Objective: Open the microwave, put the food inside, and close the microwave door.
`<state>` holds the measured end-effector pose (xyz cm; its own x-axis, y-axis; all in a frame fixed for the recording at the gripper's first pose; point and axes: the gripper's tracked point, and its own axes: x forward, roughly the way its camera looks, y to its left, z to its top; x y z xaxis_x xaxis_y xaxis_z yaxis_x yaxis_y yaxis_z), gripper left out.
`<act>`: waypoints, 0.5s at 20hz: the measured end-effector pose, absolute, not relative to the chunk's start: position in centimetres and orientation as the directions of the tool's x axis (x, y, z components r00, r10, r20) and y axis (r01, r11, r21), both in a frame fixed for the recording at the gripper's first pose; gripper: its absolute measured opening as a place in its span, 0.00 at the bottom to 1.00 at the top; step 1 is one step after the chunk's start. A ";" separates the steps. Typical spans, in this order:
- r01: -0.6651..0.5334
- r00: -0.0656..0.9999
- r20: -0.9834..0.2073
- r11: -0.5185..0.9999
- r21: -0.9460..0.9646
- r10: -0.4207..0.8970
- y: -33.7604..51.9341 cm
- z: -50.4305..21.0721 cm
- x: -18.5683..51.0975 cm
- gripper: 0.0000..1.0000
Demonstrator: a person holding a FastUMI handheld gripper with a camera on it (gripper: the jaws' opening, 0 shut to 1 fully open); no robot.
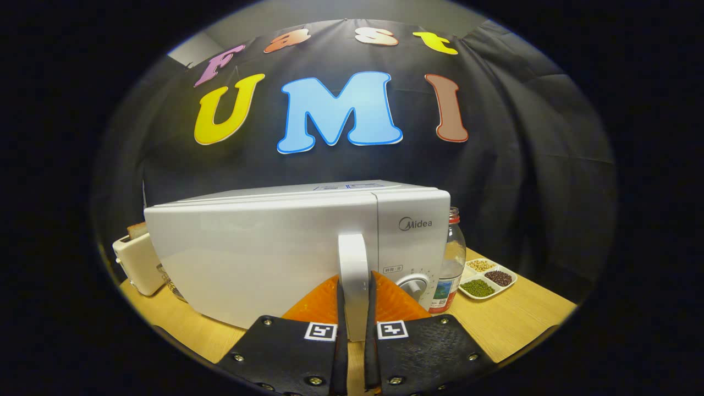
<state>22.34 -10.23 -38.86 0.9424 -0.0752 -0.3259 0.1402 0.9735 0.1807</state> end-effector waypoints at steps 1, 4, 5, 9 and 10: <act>0.137 0.943 -0.325 0.970 0.202 -0.066 -10.2 -38.8 22.3 0.12; 0.130 0.948 -0.310 0.977 0.168 -0.073 -10.0 -38.5 21.1 0.08; 0.115 0.950 -0.302 0.986 0.120 -0.074 -9.8 -38.4 20.4 0.08; 0.090 0.943 -0.330 0.988 0.127 -0.044 -8.6 -37.8 16.5 0.08; 0.085 0.944 -0.327 0.990 0.117 -0.042 -8.3 -37.5 15.6 0.08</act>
